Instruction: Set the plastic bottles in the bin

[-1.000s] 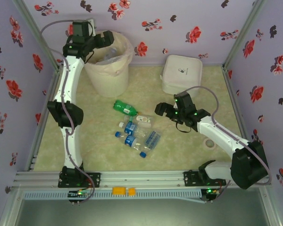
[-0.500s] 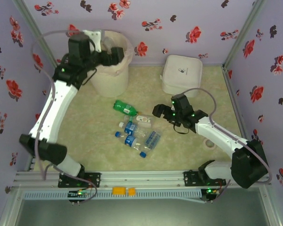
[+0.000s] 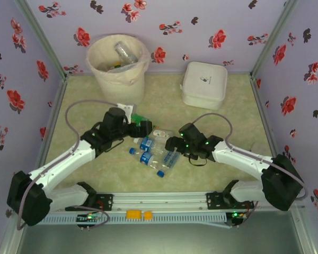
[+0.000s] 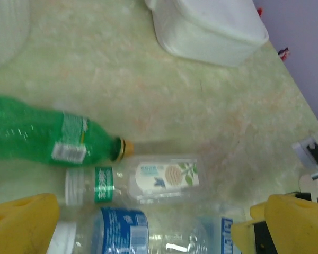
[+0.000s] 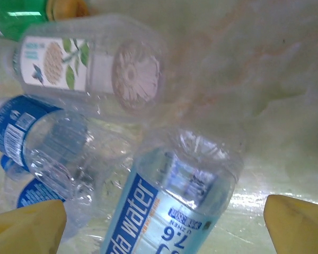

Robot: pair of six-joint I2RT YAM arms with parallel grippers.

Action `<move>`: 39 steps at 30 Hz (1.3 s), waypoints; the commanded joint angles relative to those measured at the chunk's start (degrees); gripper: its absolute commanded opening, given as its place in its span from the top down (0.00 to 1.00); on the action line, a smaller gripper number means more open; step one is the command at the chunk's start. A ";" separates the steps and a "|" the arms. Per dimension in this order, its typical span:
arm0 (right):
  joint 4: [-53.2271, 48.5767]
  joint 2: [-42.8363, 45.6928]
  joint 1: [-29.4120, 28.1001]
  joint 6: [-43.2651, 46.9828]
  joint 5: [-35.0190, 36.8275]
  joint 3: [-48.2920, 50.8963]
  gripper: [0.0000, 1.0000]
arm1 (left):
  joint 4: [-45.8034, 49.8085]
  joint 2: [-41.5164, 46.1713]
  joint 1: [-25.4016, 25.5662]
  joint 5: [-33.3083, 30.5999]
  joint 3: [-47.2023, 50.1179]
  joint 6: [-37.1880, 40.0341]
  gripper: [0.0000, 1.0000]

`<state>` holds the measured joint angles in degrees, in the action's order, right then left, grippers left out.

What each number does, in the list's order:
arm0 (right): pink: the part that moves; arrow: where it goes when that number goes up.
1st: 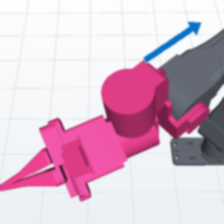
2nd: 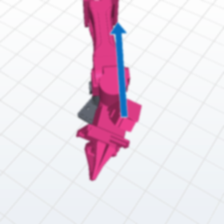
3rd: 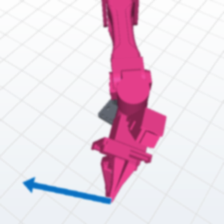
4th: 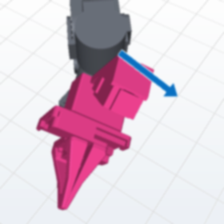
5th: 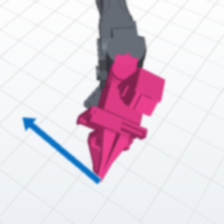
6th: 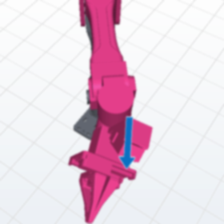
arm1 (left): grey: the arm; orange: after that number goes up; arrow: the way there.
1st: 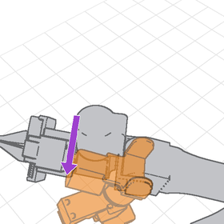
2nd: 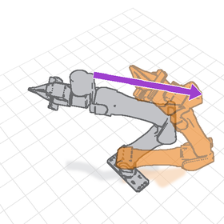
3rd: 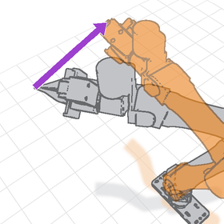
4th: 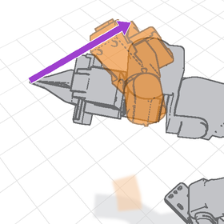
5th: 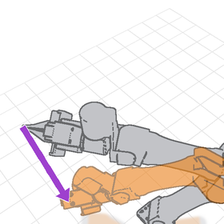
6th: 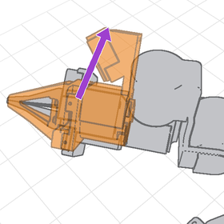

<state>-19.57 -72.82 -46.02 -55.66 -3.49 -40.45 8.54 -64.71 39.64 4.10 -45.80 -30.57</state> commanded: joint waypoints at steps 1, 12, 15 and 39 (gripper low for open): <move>-0.49 -2.23 -2.83 -3.69 5.99 0.10 0.05 | -9.73 2.93 2.76 -3.57 4.65 -4.43 0.00; 4.96 -8.04 -5.84 -9.76 10.24 3.69 0.09 | -23.36 5.65 6.59 -12.94 21.28 -14.08 0.00; 6.08 -7.44 -5.92 -10.58 12.01 4.90 0.11 | -22.76 5.65 6.77 -13.57 21.48 -14.22 0.00; 3.93 6.89 2.87 4.26 8.71 -2.35 0.54 | -28.62 -0.45 10.61 -4.11 13.18 -4.15 0.00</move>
<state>-14.11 -68.40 -44.21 -57.41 6.31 -38.11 -14.72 -63.75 49.45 -5.15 -29.76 -38.39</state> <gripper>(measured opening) 0.553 0.998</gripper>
